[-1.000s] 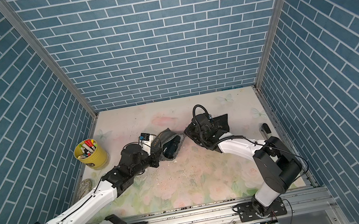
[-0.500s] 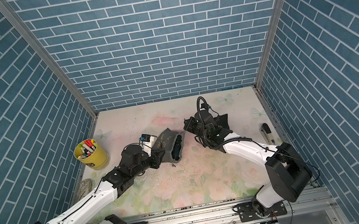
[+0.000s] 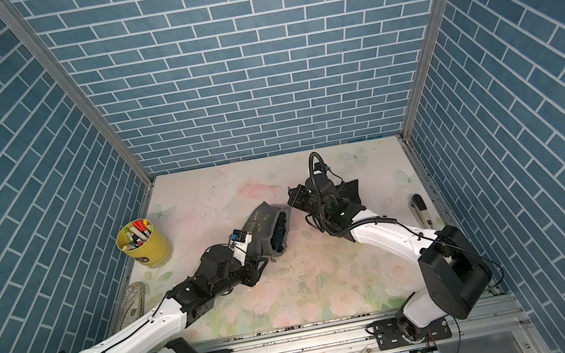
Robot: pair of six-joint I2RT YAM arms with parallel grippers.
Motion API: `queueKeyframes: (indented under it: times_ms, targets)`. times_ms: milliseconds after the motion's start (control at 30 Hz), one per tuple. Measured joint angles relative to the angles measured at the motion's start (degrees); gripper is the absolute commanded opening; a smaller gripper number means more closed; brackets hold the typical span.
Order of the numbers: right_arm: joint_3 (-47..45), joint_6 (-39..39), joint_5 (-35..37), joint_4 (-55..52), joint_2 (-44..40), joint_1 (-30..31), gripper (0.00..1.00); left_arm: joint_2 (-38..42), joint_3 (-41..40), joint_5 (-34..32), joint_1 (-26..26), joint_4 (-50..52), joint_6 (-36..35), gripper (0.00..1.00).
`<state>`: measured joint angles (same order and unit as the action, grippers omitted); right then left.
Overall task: Pack away hair dryers
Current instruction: Pull the drawstrings on both sides of the drawstring bag.
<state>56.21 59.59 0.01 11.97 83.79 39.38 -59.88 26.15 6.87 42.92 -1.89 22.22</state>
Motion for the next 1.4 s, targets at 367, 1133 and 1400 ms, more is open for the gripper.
queueKeyframes:
  times_ms: [367,1133,1400]
  targets:
    - [0.4,-0.1,0.0,-0.7,0.0,0.0,0.00,-7.0,0.8,-0.9,2.4,-3.7,0.3,0.43]
    - [1.4,-0.6,0.7,-2.2,-0.5,0.0,0.00,-18.5,5.5,-0.9,2.5,-6.9,-2.1,0.00]
    - [1.4,-3.1,2.0,-4.9,-4.3,-1.8,0.00,-13.4,4.4,-4.9,2.2,-4.2,-1.6,0.00]
